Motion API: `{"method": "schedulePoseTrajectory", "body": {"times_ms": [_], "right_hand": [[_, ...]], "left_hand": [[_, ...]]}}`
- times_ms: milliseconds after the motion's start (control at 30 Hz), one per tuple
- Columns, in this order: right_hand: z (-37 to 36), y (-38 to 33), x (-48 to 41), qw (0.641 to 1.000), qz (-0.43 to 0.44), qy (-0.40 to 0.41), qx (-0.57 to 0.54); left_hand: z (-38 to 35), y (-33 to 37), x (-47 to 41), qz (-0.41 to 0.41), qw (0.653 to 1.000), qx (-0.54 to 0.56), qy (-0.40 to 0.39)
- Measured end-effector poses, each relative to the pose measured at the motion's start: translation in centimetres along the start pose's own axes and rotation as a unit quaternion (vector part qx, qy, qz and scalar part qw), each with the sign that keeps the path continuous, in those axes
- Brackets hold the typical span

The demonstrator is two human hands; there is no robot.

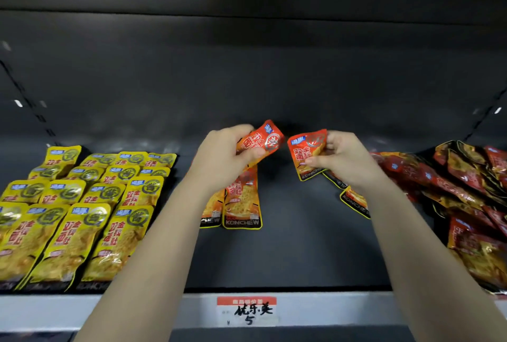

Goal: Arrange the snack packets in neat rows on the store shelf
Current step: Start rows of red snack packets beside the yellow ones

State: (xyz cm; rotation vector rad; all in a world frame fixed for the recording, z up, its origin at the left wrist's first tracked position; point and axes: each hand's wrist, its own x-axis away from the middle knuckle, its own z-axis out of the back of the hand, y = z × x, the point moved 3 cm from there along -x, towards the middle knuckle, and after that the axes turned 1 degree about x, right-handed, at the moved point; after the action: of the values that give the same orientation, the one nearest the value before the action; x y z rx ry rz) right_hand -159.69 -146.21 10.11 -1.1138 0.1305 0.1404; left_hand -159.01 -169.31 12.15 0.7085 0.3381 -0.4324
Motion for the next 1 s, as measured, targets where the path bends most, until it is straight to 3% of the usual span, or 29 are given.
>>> {"method": "schedulePoseTrajectory", "body": {"times_ms": [167, 333, 500, 633, 767, 1000], "right_hand": [[-1.6, -2.1, 0.7, 0.992, 0.026, -0.048, 0.113], [-5.7, -4.4, 3.1, 0.994, 0.014, -0.090, 0.058], [-10.8, -6.0, 4.7, 0.987, -0.061, -0.106, -0.102], [-13.9, -5.8, 5.1, 0.991, -0.104, -0.079, -0.041], [-15.9, -5.8, 5.5, 0.989, -0.125, -0.038, -0.071], [-17.6, -5.7, 6.7, 0.993, -0.076, 0.049, 0.071]], "left_hand": [[3.4, -2.3, 3.0, -0.022, 0.992, -0.123, 0.030], [4.9, -4.5, 6.1, 0.009, 0.973, -0.216, 0.084], [5.6, -6.2, 7.1, 0.024, 0.967, -0.237, 0.091], [7.1, -7.1, 6.7, 0.003, 0.960, -0.256, 0.110], [7.2, -7.9, 6.9, -0.023, 0.957, -0.262, 0.126], [6.3, -8.9, 7.4, -0.028, 0.959, -0.262, 0.104]]}}
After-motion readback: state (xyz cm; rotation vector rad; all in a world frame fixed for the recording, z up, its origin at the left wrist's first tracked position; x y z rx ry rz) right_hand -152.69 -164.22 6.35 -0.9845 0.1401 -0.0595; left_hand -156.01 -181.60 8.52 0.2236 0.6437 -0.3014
